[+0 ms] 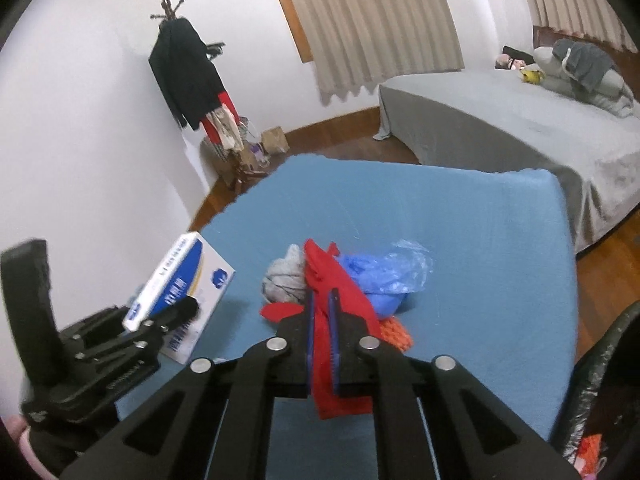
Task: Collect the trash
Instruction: 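Grasp the white alcohol pads box with the left tool while the right tool grasps a red cloth, then carry the box and red cloth over the bin and open both tools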
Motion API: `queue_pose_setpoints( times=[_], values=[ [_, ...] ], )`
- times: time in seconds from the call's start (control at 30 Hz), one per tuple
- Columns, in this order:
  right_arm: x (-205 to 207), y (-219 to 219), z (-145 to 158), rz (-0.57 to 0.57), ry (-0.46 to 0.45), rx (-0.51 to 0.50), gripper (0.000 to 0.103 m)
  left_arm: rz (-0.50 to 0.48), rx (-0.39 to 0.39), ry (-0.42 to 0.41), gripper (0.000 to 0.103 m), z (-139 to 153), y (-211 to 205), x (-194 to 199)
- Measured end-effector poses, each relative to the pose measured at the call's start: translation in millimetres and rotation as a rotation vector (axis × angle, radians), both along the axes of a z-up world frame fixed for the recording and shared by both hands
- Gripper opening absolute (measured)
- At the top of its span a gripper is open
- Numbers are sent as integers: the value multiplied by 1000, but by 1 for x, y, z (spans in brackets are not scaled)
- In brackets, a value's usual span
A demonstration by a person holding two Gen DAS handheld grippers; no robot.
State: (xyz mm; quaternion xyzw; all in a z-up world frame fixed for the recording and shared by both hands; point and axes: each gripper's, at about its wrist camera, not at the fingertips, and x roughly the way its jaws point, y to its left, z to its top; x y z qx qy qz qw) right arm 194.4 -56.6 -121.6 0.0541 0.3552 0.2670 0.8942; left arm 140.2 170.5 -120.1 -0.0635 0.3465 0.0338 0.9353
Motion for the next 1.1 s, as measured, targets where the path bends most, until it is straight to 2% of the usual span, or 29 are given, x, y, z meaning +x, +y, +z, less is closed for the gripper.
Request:
queue_pose_setpoints(
  times=[0.07, 0.13, 0.37, 0.4, 0.47, 0.5, 0.57, 0.9, 1.1],
  values=[
    [3, 2, -8, -10, 17, -13, 17, 0, 2, 4, 29, -1, 0, 0],
    [5, 2, -16, -25, 28, -26, 35, 4, 1, 9, 29, -3, 1, 0],
    [26, 15, -48, -17, 104, -58, 40, 18, -2, 16, 29, -7, 7, 5],
    [27, 20, -50, -9, 110, -66, 40, 20, -2, 17, 29, -7, 7, 5],
    [30, 25, -54, 13, 125, -73, 27, 20, -2, 22, 29, -9, 8, 6],
    [31, 27, -53, 24, 127, -64, 16, 21, -3, 23, 29, -10, 8, 5],
    [29, 27, -48, 35, 111, -58, 9, 23, -3, 24, 29, -9, 10, 4],
    [7, 3, 10, 57, 16, 94, 8, 22, -4, -18, 29, 7, 10, -1],
    [-2, 2, 41, 66, -53, 120, 8, 11, 1, -56, 29, 26, 1, -7]
  ],
)
